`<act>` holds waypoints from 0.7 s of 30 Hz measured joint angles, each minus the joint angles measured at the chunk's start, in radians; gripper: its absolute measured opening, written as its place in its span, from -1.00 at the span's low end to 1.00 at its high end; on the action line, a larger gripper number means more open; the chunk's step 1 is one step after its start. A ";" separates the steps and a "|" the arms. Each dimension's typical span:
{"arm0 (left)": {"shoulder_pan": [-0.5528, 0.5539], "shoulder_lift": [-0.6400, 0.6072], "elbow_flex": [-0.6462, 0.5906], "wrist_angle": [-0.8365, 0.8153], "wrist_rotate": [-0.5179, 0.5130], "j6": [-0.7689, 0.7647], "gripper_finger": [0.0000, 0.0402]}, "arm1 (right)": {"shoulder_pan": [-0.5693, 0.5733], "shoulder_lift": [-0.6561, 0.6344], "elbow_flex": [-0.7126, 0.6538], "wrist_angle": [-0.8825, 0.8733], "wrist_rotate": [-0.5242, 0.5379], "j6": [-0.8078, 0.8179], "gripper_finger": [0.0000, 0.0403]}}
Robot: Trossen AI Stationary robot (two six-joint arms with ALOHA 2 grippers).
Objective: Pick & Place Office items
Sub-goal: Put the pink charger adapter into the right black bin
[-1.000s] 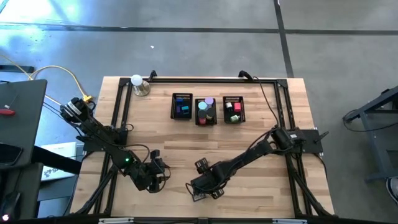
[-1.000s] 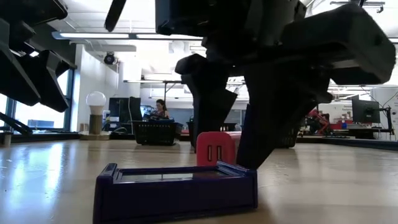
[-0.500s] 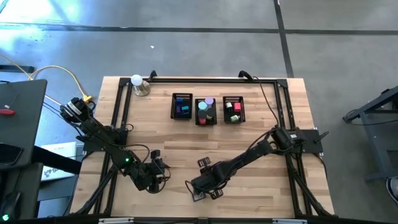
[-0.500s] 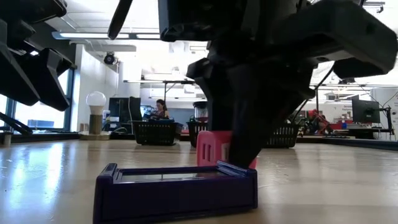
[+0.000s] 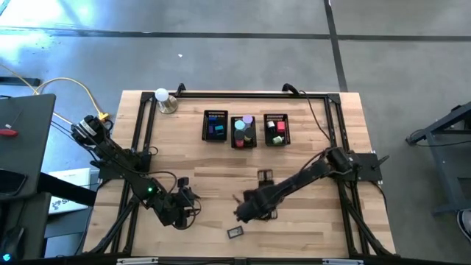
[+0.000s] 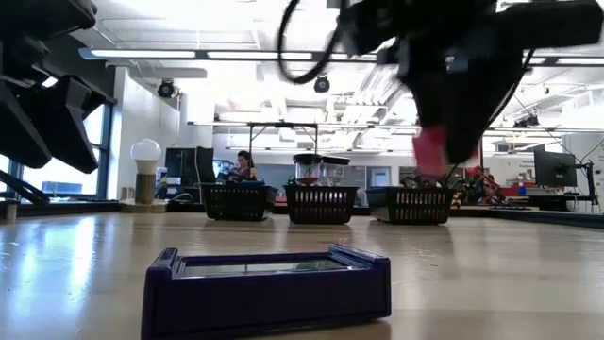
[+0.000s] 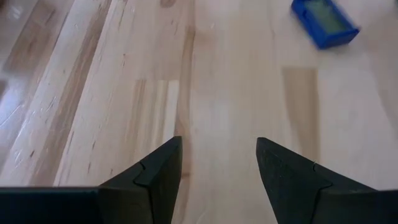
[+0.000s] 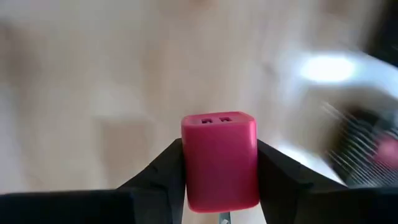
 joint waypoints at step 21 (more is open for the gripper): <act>0.092 -0.024 0.000 -0.167 0.000 0.057 -0.02 | -0.508 -0.376 -0.252 -0.010 0.231 0.284 -0.32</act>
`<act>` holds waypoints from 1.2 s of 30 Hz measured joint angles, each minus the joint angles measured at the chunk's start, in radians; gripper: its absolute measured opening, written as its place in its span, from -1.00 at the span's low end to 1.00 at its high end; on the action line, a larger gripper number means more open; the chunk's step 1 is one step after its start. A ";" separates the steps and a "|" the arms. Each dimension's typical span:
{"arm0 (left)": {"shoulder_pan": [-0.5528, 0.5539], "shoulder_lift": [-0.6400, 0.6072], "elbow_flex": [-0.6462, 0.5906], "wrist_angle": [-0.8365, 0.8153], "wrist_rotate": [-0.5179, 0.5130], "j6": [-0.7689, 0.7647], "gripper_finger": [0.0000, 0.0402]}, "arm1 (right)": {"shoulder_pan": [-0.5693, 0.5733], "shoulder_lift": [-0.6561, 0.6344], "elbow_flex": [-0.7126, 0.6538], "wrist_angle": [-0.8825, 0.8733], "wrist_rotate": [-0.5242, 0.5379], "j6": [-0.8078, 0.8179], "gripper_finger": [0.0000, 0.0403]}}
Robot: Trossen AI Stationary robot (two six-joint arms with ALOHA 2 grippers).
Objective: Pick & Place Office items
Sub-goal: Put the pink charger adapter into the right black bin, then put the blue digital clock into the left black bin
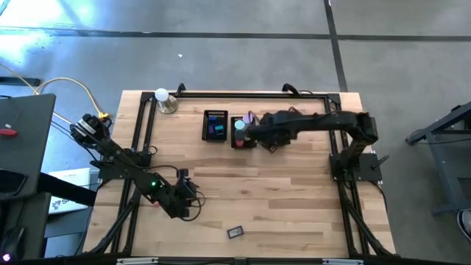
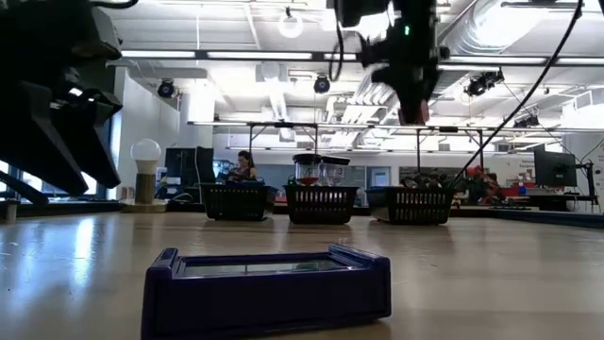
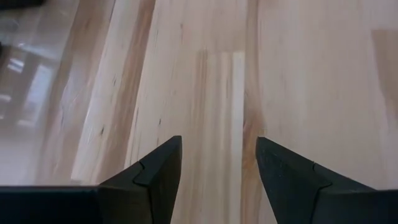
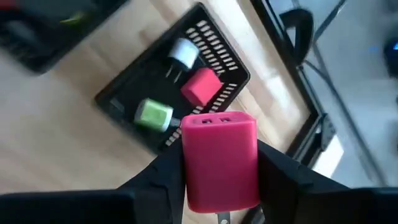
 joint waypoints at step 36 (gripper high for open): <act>-0.020 -0.001 -0.001 -0.019 0.001 -0.031 -0.02 | -0.198 -0.017 -0.233 0.456 -0.279 0.111 0.15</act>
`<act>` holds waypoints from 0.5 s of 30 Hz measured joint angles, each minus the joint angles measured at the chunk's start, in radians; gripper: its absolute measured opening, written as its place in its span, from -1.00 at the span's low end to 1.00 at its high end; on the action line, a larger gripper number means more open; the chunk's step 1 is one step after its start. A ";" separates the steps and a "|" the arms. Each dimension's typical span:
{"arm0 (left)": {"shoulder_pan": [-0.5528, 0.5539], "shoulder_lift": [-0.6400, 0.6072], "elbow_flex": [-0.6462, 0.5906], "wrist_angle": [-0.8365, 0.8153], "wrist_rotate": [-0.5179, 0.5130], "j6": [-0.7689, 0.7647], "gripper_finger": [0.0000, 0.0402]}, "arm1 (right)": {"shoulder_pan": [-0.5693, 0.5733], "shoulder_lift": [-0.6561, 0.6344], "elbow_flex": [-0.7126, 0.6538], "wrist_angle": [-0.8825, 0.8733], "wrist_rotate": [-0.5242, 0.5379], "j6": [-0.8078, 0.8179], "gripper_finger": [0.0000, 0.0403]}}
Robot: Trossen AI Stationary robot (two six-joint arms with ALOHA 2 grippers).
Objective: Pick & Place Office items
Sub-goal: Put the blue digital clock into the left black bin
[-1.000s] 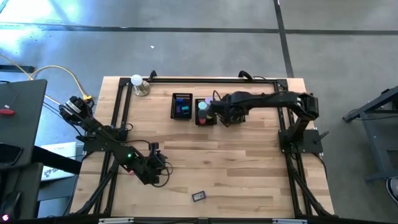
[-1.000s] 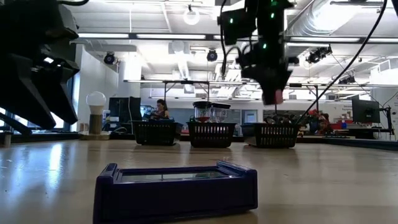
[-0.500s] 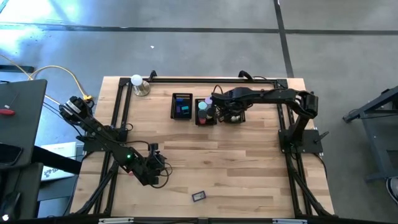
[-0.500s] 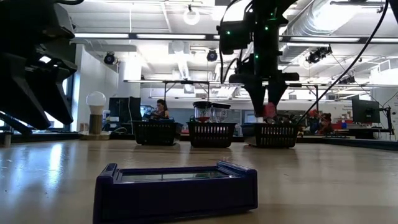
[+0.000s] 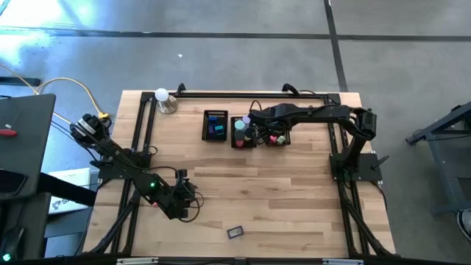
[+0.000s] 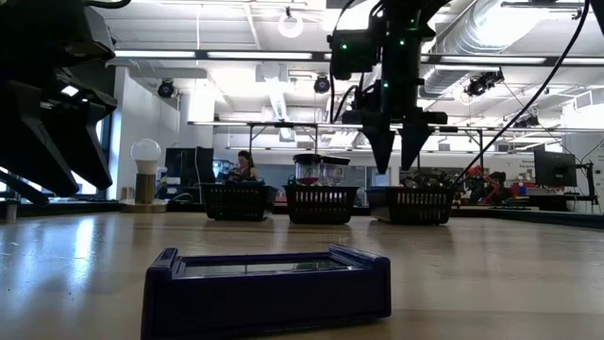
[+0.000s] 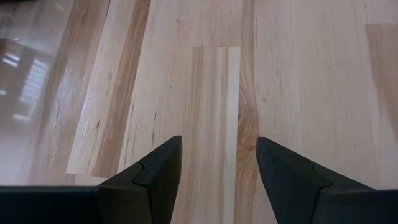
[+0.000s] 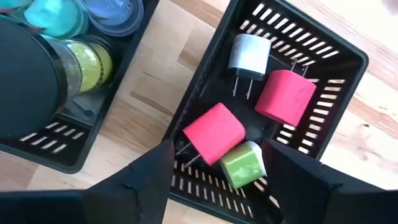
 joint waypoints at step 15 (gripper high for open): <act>0.000 0.000 0.000 0.027 0.000 -0.045 -0.02 | 0.181 -0.279 0.002 0.040 0.002 -0.014 -0.12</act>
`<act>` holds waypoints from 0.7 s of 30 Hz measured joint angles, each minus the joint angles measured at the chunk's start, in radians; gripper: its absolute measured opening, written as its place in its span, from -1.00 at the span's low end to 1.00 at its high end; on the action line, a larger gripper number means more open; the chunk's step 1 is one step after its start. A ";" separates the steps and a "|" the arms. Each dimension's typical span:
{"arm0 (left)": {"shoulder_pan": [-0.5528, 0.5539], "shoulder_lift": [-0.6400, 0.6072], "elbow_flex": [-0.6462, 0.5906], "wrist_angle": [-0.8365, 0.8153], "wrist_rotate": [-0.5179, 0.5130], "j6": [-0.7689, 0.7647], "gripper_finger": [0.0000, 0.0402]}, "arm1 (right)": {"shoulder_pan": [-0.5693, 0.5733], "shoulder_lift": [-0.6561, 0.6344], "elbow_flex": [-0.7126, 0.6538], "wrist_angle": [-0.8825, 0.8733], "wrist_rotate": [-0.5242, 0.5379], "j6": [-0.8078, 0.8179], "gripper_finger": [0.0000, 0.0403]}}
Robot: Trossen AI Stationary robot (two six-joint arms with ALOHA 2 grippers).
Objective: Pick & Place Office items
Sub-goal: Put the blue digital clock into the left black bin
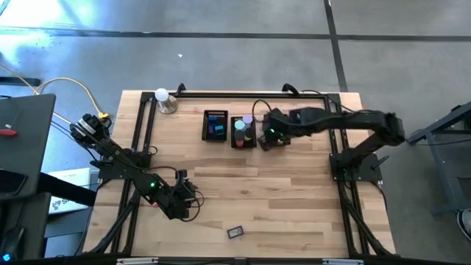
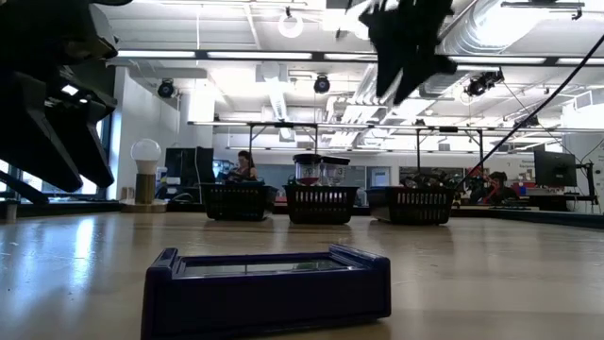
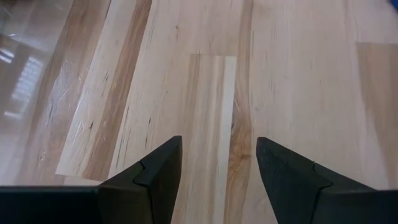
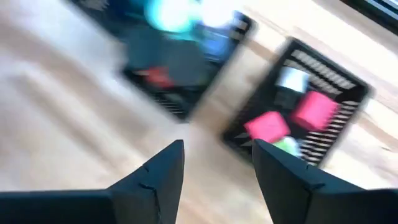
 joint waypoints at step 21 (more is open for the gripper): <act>0.095 0.006 0.000 0.132 0.000 0.181 -0.02 | 0.406 -0.004 -0.009 0.113 0.258 -0.008 0.45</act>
